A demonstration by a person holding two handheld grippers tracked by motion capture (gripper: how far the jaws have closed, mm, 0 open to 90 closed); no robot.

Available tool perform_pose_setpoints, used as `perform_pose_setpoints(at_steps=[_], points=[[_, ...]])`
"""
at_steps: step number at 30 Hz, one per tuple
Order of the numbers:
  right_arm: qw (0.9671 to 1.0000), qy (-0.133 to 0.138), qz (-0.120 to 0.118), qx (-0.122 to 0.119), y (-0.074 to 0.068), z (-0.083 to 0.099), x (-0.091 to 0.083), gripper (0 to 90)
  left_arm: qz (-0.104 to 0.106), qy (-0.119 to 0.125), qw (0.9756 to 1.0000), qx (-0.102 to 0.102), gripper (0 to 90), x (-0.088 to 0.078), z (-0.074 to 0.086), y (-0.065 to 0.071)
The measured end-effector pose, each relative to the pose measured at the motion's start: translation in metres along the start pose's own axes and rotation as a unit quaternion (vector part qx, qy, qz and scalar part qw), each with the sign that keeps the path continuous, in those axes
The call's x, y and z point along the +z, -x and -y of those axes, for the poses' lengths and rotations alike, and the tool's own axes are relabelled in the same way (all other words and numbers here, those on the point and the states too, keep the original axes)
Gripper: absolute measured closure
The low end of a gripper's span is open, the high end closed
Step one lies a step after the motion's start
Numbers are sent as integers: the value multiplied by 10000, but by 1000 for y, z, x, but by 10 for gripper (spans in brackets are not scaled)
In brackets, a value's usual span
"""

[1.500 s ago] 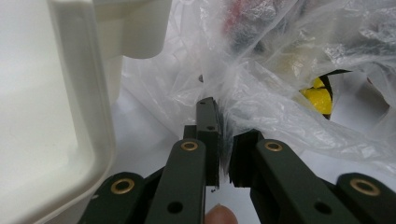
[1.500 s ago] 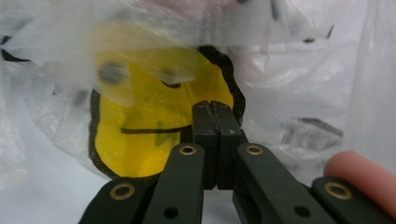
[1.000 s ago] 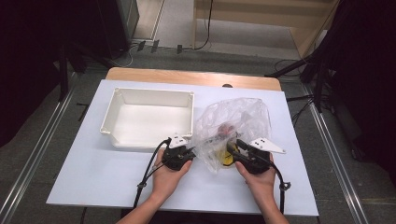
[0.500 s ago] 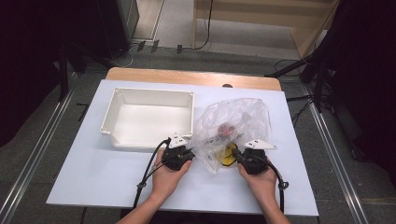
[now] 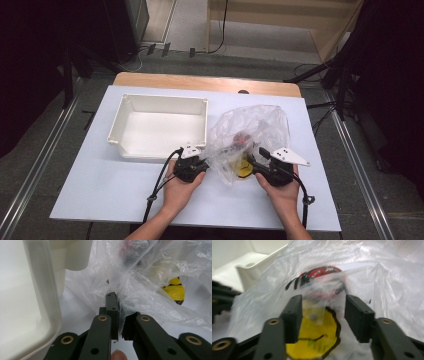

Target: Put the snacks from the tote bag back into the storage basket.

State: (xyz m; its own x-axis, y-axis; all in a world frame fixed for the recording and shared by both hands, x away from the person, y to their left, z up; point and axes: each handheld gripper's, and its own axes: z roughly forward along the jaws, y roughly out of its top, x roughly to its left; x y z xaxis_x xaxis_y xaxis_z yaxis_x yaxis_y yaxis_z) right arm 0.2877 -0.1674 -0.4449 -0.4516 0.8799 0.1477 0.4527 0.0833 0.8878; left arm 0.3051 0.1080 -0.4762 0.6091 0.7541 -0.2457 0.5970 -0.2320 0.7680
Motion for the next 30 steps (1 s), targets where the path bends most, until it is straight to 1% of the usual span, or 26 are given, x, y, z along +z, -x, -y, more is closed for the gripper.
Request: perform_pose_setpoints(at_steps=[1,3,4,6,7,8,9,10,12,13,14,15,18,20,23,24,26,28,30], points=[[10000,0,0,0,0,0,0,453,1,-1,10000,2,877,0,0,0],[9999,101,94,65,0,-4,5,437,1,10,10000,1,877,0,0,0],[9997,134,142,109,1,-7,7,443,3,18,10000,3,876,0,0,0],[9995,180,174,199,2,-12,11,527,4,23,10000,10,875,0,0,0],[9995,202,171,175,3,-14,12,579,7,25,10000,12,875,-1,0,0],[9995,238,168,128,3,-15,13,661,8,26,10000,10,875,-1,0,0],[9995,287,138,45,2,-16,13,711,5,37,10000,4,875,-1,0,0],[9994,331,88,-100,1,-18,14,779,3,35,10000,15,874,-1,0,0],[9993,327,27,-190,-1,-20,15,818,-4,44,10000,24,874,0,0,1],[9991,328,42,-246,-2,-22,18,853,-8,47,10000,28,875,-1,1,1],[9993,311,57,-223,-3,-22,19,873,-4,47,10000,33,875,0,1,1],[9993,291,43,-237,-3,-23,22,883,-11,50,10000,38,875,0,1,1],[9995,80,13,-309,-3,-22,31,885,0,29,10000,42,874,0,0,1],[9996,77,-15,-255,-2,-22,31,890,3,28,10000,39,874,0,0,1],[9996,-32,16,-274,-1,-22,26,900,20,33,10000,34,873,0,0,0],[9997,-39,16,-244,1,-20,23,900,22,34,10000,33,873,0,0,0],[9999,-34,-24,-95,2,-17,19,900,20,18,10000,40,873,0,0,0],[10000,-18,-27,-46,3,-12,14,900,14,20,10000,41,872,0,0,0],[9999,-101,26,-103,3,-8,11,900,23,23,10000,37,871,0,0,0]])
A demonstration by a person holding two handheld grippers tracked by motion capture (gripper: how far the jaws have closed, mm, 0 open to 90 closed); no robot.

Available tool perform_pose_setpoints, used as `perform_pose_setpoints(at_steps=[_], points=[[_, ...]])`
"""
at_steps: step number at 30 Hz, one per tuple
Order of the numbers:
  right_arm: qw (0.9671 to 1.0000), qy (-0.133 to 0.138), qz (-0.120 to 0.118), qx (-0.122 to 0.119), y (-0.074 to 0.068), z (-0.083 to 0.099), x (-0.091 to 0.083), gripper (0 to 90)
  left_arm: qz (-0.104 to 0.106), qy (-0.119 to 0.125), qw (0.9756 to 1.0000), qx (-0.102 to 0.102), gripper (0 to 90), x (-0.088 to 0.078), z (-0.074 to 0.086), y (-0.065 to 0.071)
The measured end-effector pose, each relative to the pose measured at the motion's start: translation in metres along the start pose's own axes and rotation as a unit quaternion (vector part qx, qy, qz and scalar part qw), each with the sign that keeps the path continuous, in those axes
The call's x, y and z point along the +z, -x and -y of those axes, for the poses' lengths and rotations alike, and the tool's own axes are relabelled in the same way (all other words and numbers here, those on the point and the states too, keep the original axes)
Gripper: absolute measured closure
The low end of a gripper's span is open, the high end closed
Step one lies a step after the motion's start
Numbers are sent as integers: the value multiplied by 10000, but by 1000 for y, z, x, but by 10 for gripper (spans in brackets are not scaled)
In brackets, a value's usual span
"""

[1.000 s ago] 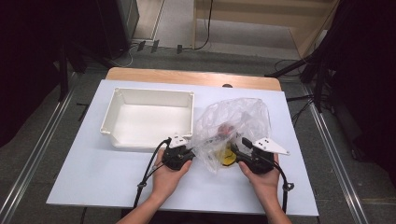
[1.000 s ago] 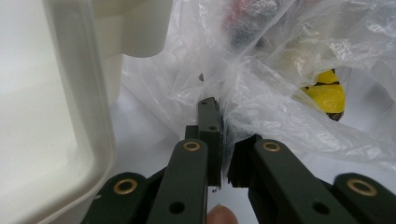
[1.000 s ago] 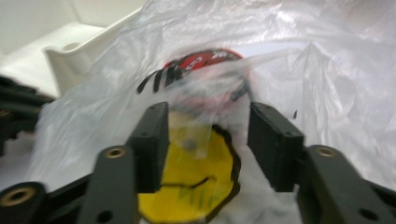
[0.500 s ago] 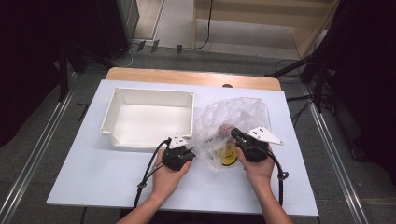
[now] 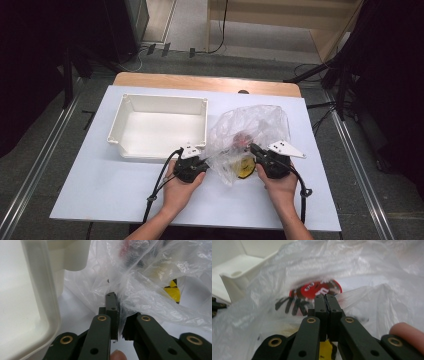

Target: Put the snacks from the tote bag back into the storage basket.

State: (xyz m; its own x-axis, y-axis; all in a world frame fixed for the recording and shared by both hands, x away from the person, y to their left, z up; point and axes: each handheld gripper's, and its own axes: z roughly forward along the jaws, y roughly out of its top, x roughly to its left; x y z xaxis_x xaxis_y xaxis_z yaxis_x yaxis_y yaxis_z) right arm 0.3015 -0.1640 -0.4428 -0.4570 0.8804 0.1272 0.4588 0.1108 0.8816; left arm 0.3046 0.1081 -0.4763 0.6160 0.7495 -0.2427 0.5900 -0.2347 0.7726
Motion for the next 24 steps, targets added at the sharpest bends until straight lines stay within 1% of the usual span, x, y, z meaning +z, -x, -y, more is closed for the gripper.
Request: perform_pose_setpoints(at_steps=[4,10,11,12,13,16,18,20,21,23,24], points=[[9999,-147,23,10,-2,10,4,900,-9,-9,10000,3,870,0,0,0],[9985,-538,48,101,0,20,17,895,-6,-36,10000,-14,870,1,0,0],[9978,-643,44,122,0,22,20,895,0,-36,10000,-15,870,1,0,0],[9966,-815,22,121,0,25,25,891,-3,-31,10000,-18,870,1,0,0],[9966,-815,22,121,0,25,25,891,-3,-31,10000,-18,869,1,0,0],[9928,-1183,-31,187,1,28,33,886,11,-16,10000,-20,866,0,0,0],[9909,-1317,-37,286,3,27,34,887,6,-11,10000,-12,853,0,0,0],[9894,-1392,-112,398,6,26,34,888,11,10,10000,2,826,0,0,0],[9892,-1403,-113,398,7,26,33,879,11,10,10000,16,813,-1,0,1],[9903,-1354,-75,308,5,27,30,830,-12,15,10000,23,818,0,0,1],[9914,-1288,-122,216,3,28,27,799,-19,6,10000,20,823,0,0,1]])
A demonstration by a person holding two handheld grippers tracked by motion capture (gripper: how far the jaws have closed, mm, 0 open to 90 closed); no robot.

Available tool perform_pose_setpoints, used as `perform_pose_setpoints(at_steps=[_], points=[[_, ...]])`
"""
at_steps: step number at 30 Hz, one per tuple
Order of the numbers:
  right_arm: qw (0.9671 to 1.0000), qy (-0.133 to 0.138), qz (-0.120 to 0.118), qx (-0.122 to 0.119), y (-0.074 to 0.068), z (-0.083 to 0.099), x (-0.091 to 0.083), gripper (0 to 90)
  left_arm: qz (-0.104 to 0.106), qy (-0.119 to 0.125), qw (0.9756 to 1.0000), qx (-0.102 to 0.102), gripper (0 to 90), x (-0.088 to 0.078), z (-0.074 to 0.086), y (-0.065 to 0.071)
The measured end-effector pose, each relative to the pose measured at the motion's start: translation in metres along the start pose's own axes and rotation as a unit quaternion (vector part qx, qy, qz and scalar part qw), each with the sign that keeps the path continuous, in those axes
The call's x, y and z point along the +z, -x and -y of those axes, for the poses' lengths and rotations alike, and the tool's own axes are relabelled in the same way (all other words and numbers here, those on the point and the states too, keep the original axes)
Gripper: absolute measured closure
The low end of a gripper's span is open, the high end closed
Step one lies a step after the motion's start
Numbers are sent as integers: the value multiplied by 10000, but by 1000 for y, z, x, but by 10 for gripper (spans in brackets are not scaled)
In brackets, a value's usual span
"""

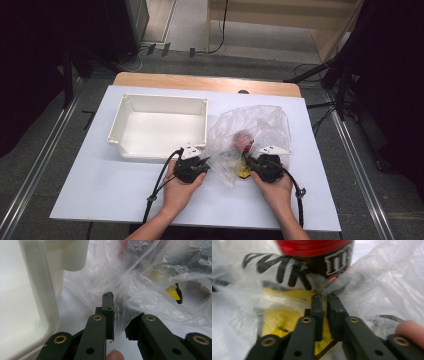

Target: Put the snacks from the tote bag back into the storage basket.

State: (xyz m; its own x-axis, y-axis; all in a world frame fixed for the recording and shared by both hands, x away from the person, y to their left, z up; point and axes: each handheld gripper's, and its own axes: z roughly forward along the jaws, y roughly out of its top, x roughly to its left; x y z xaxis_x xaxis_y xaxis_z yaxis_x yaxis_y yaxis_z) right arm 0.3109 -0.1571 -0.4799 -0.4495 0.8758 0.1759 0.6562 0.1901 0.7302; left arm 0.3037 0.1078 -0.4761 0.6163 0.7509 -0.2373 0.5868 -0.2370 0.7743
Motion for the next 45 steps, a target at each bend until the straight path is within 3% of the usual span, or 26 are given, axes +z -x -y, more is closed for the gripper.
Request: perform_pose_setpoints(at_steps=[2,4,6,10,14,16,19,24,27,31,33,34,38,41,44,45], points=[[9989,381,-164,-232,-8,1,-16,754,-1,-11,10000,-15,847,0,0,0],[9983,488,-190,-268,-9,1,-21,750,-8,-21,10000,-40,851,1,0,0],[9958,820,-228,-347,-13,-2,-35,751,-33,-68,10000,-39,863,2,-1,-1],[9902,1325,78,-428,-14,-10,-56,806,-59,-87,9999,-35,877,2,-1,0],[9872,1538,306,-295,-2,-16,-62,813,-55,-109,9999,-27,890,3,-1,0],[9866,1599,252,-194,5,-19,-63,764,-68,-125,9999,-19,894,3,-1,1],[9857,1684,-13,48,14,-26,-65,640,-109,-147,9998,32,896,3,-1,2],[9839,1776,185,75,18,-35,-64,497,-112,-119,9999,35,896,3,-1,2],[9857,1646,333,142,18,-41,-61,348,-116,-103,9999,47,896,3,0,3],[9899,1381,56,322,16,-48,-48,246,-132,-99,9998,62,893,3,0,3],[9903,1354,55,290,13,-50,-42,285,-140,-97,9998,67,894,3,0,3],[9896,1411,24,283,12,-50,-40,383,-149,-99,9998,76,894,3,0,4],[9885,1396,-528,233,17,-55,-33,602,-164,-81,9997,129,892,2,0,5],[9889,1370,-542,202,18,-59,-29,763,-193,5,9996,212,894,1,1,6],[9930,1062,-507,95,19,-71,-21,880,-280,82,9991,295,891,-1,2,9],[9938,1023,-428,49,19,-75,-19,899,-348,76,9985,418,885,-2,2,11]])
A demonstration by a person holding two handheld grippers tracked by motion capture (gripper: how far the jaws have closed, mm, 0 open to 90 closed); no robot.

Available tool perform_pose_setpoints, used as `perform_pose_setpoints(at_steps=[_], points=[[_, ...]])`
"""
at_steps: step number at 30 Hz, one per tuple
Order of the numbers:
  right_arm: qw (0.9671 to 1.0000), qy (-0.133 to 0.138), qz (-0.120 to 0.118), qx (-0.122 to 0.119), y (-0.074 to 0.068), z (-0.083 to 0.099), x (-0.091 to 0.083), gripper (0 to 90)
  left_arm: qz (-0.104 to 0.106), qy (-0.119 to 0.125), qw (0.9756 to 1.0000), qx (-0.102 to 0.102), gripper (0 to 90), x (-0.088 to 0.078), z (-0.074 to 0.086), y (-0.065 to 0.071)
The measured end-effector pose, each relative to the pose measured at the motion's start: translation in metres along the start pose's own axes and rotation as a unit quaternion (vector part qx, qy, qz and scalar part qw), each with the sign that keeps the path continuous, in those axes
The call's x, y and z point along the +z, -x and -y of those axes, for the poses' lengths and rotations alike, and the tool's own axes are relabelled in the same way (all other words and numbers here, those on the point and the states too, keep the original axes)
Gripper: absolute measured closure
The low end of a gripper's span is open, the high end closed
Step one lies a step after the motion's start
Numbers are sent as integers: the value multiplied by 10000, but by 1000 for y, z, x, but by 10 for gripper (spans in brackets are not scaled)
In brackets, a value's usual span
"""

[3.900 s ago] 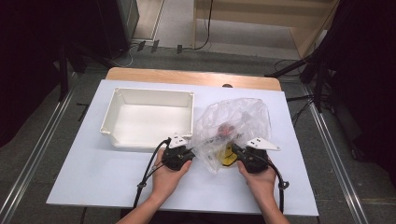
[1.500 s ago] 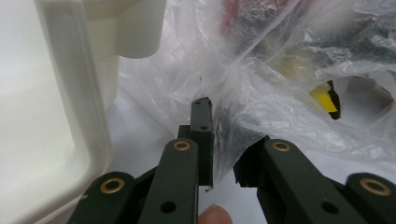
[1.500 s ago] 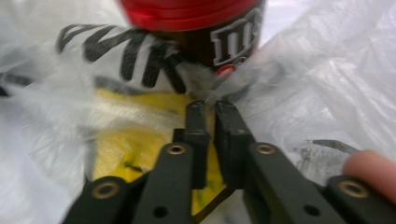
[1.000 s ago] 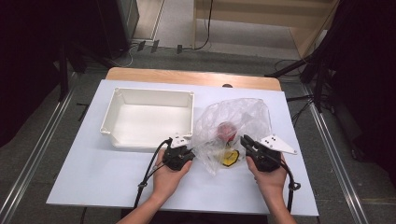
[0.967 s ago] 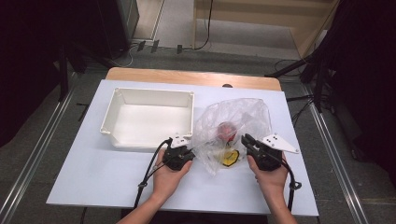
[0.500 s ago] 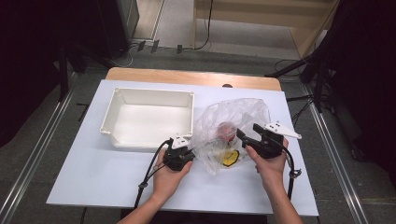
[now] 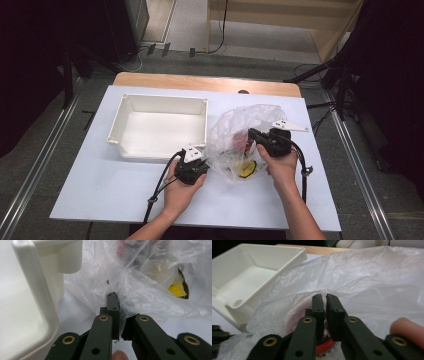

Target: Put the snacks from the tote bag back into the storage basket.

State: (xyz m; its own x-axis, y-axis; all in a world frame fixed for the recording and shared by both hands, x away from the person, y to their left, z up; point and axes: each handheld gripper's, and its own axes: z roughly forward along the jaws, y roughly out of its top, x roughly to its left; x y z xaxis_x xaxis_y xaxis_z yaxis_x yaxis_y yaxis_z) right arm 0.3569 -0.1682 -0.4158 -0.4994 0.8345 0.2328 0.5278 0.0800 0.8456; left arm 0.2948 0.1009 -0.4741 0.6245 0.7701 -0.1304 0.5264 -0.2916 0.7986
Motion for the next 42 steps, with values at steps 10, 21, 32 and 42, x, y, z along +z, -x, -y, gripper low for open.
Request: perform_pose_setpoints(at_steps=[10,21,32,42], points=[[9992,-355,176,-101,10,-24,37,900,98,-160,9998,-84,888,0,1,-1],[9936,-1016,321,367,44,8,66,900,-9,-533,9985,87,864,4,0,0],[9973,-424,312,510,57,28,40,879,-123,161,9989,432,586,-15,-6,16],[9989,-48,256,401,42,31,21,886,120,324,9968,719,145,-18,-17,38]])
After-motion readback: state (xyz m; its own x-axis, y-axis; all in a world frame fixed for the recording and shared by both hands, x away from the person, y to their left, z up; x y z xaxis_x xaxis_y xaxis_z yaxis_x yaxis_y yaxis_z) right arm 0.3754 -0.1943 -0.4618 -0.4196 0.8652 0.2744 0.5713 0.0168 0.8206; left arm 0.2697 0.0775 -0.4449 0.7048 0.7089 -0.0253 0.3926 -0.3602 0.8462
